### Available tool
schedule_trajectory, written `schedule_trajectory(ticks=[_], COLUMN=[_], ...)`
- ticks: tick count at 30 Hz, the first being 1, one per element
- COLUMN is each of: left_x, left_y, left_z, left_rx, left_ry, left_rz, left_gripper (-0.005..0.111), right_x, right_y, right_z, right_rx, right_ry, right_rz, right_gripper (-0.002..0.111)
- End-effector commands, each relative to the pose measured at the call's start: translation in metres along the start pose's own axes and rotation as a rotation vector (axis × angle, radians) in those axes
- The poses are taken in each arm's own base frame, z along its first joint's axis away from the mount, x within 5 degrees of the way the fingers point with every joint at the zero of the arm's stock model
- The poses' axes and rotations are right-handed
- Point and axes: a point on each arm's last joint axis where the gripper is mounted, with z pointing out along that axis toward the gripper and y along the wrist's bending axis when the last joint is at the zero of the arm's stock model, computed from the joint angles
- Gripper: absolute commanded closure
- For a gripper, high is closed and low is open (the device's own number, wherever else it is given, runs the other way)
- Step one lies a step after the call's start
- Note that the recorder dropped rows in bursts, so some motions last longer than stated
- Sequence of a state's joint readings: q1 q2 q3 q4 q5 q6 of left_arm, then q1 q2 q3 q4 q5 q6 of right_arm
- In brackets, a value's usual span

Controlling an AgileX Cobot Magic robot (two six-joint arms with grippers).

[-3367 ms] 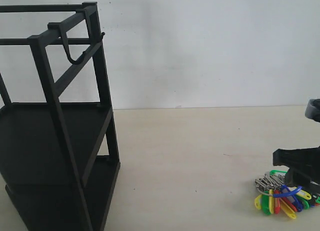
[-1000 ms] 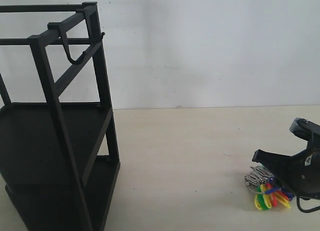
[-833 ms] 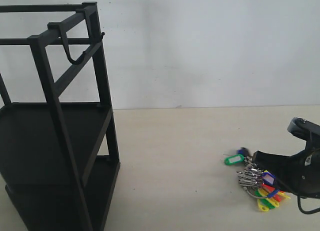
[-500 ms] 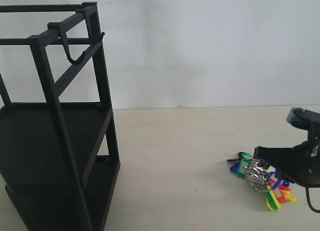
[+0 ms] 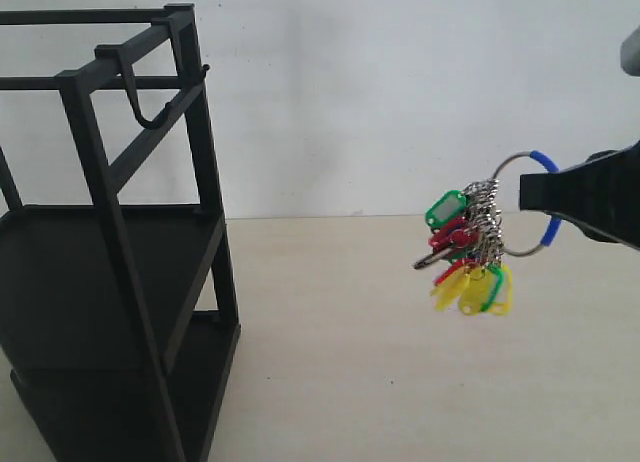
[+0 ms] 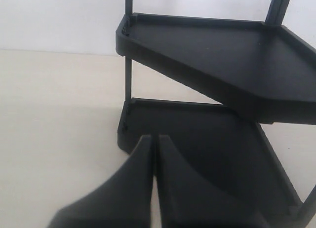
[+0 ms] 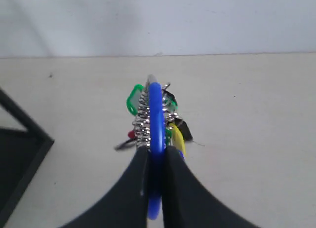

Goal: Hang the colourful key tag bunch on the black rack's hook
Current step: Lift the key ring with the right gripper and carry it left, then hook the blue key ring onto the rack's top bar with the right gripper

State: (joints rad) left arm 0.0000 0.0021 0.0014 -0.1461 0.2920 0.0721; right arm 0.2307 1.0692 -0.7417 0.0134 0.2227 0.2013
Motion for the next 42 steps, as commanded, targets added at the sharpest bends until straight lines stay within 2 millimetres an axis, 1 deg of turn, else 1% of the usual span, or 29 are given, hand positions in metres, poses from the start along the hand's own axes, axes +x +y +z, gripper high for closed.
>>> schedule_trajectory(ticks=[1,3,4,6,7,9,10,11,12,13,15,16,18,19,20,21,22,23,25,26,29,30,32,33,35,37,39,41,42], left_x=[-0.001,-0.001,-0.001,-0.001,-0.001,-0.001,-0.001,-0.001,-0.001,-0.001,-0.001,-0.001,-0.001,-0.001,-0.001,-0.001,-0.001,-0.001,-0.001,-0.001,-0.001,-0.001,-0.001,-0.001,-0.001,-0.001,-0.001,-0.001,-0.001], left_y=[0.0,0.0,0.0,0.0,0.0,0.0,0.0,0.0,0.0,0.0,0.0,0.0,0.0,0.0,0.0,0.0,0.0,0.0,0.0,0.0,0.0,0.0,0.0,0.0,0.0,0.0,0.0,0.0,0.0], left_z=[0.0,0.0,0.0,0.0,0.0,0.0,0.0,0.0,0.0,0.0,0.0,0.0,0.0,0.0,0.0,0.0,0.0,0.0,0.0,0.0,0.0,0.0,0.0,0.0,0.0,0.0,0.0,0.0,0.0], left_rx=[-0.001,-0.001,-0.001,-0.001,-0.001,-0.001,-0.001,-0.001,-0.001,-0.001,-0.001,-0.001,-0.001,-0.001,-0.001,-0.001,-0.001,-0.001,-0.001,-0.001,-0.001,-0.001,-0.001,-0.001,-0.001,-0.001,-0.001,-0.001,-0.001], left_ry=[-0.011,-0.011,-0.011,-0.011,-0.011,-0.011,-0.011,-0.011,-0.011,-0.011,-0.011,-0.011,-0.011,-0.011,-0.011,-0.011,-0.011,-0.011,-0.011,-0.011,-0.011,-0.011,-0.011,-0.011,-0.011,-0.011,-0.011,-0.011,-0.011], left_rz=[0.008,0.008,0.008,0.008,0.008,0.008,0.008,0.008,0.008,0.008,0.008,0.008,0.008,0.008,0.008,0.008,0.008,0.008,0.008,0.008,0.008,0.008,0.008,0.008,0.008,0.008,0.008,0.008,0.008], left_gripper=[0.102,0.102,0.102,0.102,0.102,0.102,0.102,0.102,0.102,0.102,0.102,0.102,0.102,0.102,0.102,0.102,0.102,0.102,0.102,0.102,0.102,0.102,0.102,0.102,0.102,0.102,0.102,0.102,0.102], right_x=[-0.01,-0.013,-0.013,-0.011,-0.011,-0.014,-0.014,-0.013,-0.01,-0.01,-0.012,-0.012,-0.008,-0.007,-0.009,-0.012,-0.013,-0.013,-0.008,-0.01,-0.017,-0.018,-0.015,-0.017,-0.027,-0.036,-0.042,-0.049,-0.055], right_y=[0.024,0.027,0.031,0.04,0.04,0.033,0.033,0.039,0.043,0.044,0.043,0.043,0.054,0.056,0.054,0.052,0.05,0.053,0.063,0.064,0.057,0.06,0.073,0.075,0.077,0.085,0.093,0.098,0.104], right_z=[-0.016,-0.018,-0.019,-0.021,-0.021,-0.02,-0.02,-0.021,-0.022,-0.022,-0.022,-0.022,-0.023,-0.024,-0.023,-0.024,-0.023,-0.024,-0.027,-0.028,-0.028,-0.028,-0.033,-0.034,-0.038,-0.042,-0.041,-0.038,-0.033], right_rx=[-0.094,-0.106,-0.126,-0.158,-0.153,-0.125,-0.124,-0.15,-0.17,-0.174,-0.167,-0.17,-0.212,-0.221,-0.214,-0.204,-0.198,-0.211,-0.251,-0.251,-0.221,-0.233,-0.277,-0.283,-0.29,-0.307,-0.313,-0.302,-0.304], right_ry=[-0.016,-0.023,-0.008,0.015,0.015,0.006,0.007,0.008,0.014,0.016,0.006,0.006,0.015,0.017,0.008,-0.001,-0.007,-0.01,0.018,0.017,-0.021,-0.029,0.006,0.014,0.001,0.024,0.087,0.151,0.199], right_rz=[-0.162,-0.092,-0.11,-0.275,-0.278,-0.091,-0.078,-0.147,-0.256,-0.272,-0.139,-0.127,-0.298,-0.313,-0.254,-0.158,-0.12,-0.162,-0.321,-0.34,-0.179,-0.22,-0.381,-0.358,-0.255,-0.262,-0.281,-0.291,-0.262], right_gripper=[0.108,0.108,0.108,0.108,0.108,0.108,0.108,0.108,0.108,0.108,0.108,0.108,0.108,0.108,0.108,0.108,0.108,0.108,0.108,0.108,0.108,0.108,0.108,0.108,0.108,0.108,0.108,0.108,0.108])
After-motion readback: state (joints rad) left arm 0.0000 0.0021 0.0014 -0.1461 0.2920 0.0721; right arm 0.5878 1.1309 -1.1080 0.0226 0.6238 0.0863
